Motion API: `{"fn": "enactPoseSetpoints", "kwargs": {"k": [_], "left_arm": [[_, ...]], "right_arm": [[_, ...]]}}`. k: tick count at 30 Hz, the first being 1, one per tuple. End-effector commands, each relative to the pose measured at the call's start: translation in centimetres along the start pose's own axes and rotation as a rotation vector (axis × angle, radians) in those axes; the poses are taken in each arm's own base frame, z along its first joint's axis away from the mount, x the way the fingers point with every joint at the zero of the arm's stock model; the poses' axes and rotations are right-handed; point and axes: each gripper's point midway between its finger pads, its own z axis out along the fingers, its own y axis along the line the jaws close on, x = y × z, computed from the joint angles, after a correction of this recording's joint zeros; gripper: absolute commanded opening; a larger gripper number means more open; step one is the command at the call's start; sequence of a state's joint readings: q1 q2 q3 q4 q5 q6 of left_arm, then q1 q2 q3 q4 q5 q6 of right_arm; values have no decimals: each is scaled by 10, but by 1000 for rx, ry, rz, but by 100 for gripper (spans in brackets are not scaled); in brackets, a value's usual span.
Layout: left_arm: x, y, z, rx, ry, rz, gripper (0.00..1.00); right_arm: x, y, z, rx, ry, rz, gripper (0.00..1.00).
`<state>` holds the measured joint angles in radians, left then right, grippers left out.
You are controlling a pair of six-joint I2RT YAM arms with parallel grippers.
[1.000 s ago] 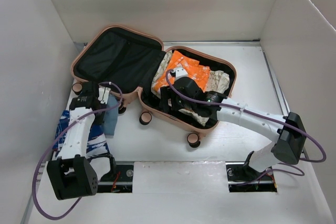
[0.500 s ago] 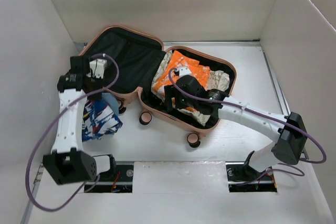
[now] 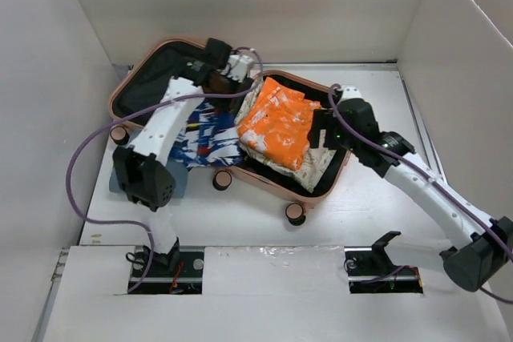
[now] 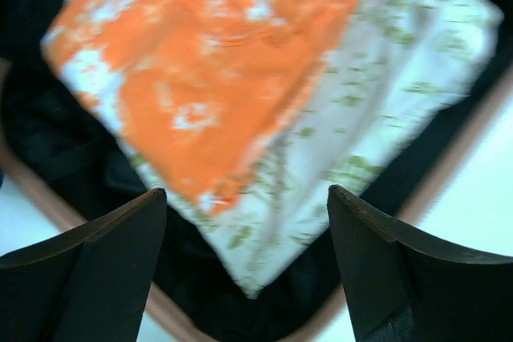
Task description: Pack the luggage
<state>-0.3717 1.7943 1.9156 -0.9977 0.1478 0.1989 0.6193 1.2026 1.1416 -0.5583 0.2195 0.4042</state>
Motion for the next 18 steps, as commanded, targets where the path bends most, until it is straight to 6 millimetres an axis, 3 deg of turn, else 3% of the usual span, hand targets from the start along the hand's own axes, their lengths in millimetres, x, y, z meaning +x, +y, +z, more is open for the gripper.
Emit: {"fn": "enactPoseSetpoints", "kwargs": {"k": [1, 3, 4, 5, 6, 7, 9, 14, 16, 17, 18], "left_arm": [[-83, -86, -5, 191, -265, 109, 0], [-104, -112, -5, 225, -319, 143, 0], [-111, -125, 11, 243, -319, 144, 0], [-115, -148, 15, 274, -327, 164, 0], [-131, -160, 9, 289, -373, 182, 0], [-129, -170, 31, 301, -341, 176, 0], [-142, -194, 35, 335, -374, 169, 0], [-129, -226, 94, 372, -289, 138, 0], [-123, -246, 102, 413, -273, 149, 0], [-124, -246, 105, 413, -273, 149, 0], [-116, -256, 114, 434, -246, 150, 14]], "right_arm": [[-7, -28, -15, 11, -20, -40, 85], [-10, -48, -19, 26, -31, -25, 87], [-11, -55, -25, 27, -46, -35, 87], [-13, -56, -28, 17, -54, -24, 87], [-12, -68, -29, 39, -56, -18, 87], [-13, -72, -33, 42, -68, -17, 87], [-5, -80, -31, 39, -48, -9, 87], [7, -111, -34, 76, -31, 9, 87], [10, -114, -34, 62, -20, 11, 88], [9, -119, -34, 67, -23, 26, 88], [12, -120, -33, 57, -13, 19, 88]]}}
